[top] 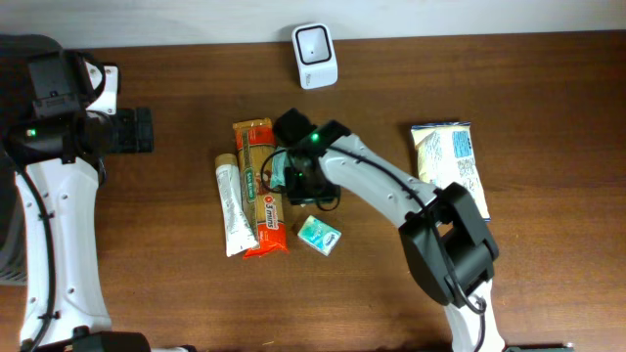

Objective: Scan the item barcode

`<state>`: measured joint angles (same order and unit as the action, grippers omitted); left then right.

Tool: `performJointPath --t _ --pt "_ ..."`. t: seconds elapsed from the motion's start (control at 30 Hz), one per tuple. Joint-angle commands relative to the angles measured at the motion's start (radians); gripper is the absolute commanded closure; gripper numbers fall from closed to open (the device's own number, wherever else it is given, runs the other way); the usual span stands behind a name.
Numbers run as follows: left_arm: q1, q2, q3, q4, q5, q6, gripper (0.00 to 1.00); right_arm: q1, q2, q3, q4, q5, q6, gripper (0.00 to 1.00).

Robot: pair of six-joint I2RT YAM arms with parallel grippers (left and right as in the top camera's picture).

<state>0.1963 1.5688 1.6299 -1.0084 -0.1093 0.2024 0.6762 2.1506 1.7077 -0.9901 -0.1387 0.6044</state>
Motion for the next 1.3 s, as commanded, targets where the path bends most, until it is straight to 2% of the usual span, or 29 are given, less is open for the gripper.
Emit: performJointPath --t 0.0,0.07,0.23,0.5,0.6,0.67,0.77,0.87,1.07,1.17,1.23,1.27 --pt "0.005 -0.011 0.014 0.001 -0.003 0.013 0.01 0.066 0.005 -0.015 0.023 0.020 0.063 0.71" --pt "0.005 -0.011 0.014 0.001 -0.003 0.013 0.01 0.097 0.006 -0.029 0.017 0.019 0.067 0.75" --pt "0.005 -0.011 0.014 0.001 -0.003 0.013 0.01 0.154 0.006 -0.032 -0.062 0.013 0.066 0.74" --pt "0.005 -0.011 0.014 0.001 -0.003 0.013 0.01 0.151 0.006 -0.092 -0.100 -0.034 0.055 0.74" --pt "0.005 -0.011 0.014 0.001 -0.003 0.013 0.01 0.118 0.006 -0.092 -0.183 -0.034 -0.033 0.74" --pt "0.005 -0.011 0.014 0.001 -0.003 0.013 0.01 0.073 0.006 -0.092 -0.230 -0.022 -0.187 0.73" --pt "0.005 -0.011 0.014 0.001 -0.003 0.013 0.01 0.008 0.006 -0.092 -0.231 0.134 -0.427 0.64" --pt "0.005 -0.011 0.014 0.001 -0.003 0.013 0.01 -0.059 0.006 -0.092 -0.204 0.174 -0.501 0.62" --pt "0.005 -0.011 0.014 0.001 -0.003 0.013 0.01 -0.128 -0.009 -0.007 -0.203 -0.010 -0.493 0.63" --pt "0.005 -0.011 0.014 0.001 -0.003 0.013 0.01 -0.132 -0.011 0.080 -0.172 0.005 -0.358 0.81" --pt "0.005 -0.011 0.014 0.001 -0.003 0.013 0.01 -0.139 -0.010 0.082 -0.098 0.039 -0.213 0.94" --pt "0.005 -0.011 0.014 0.001 -0.003 0.013 0.01 -0.139 -0.010 0.064 -0.048 0.082 -0.101 0.96"
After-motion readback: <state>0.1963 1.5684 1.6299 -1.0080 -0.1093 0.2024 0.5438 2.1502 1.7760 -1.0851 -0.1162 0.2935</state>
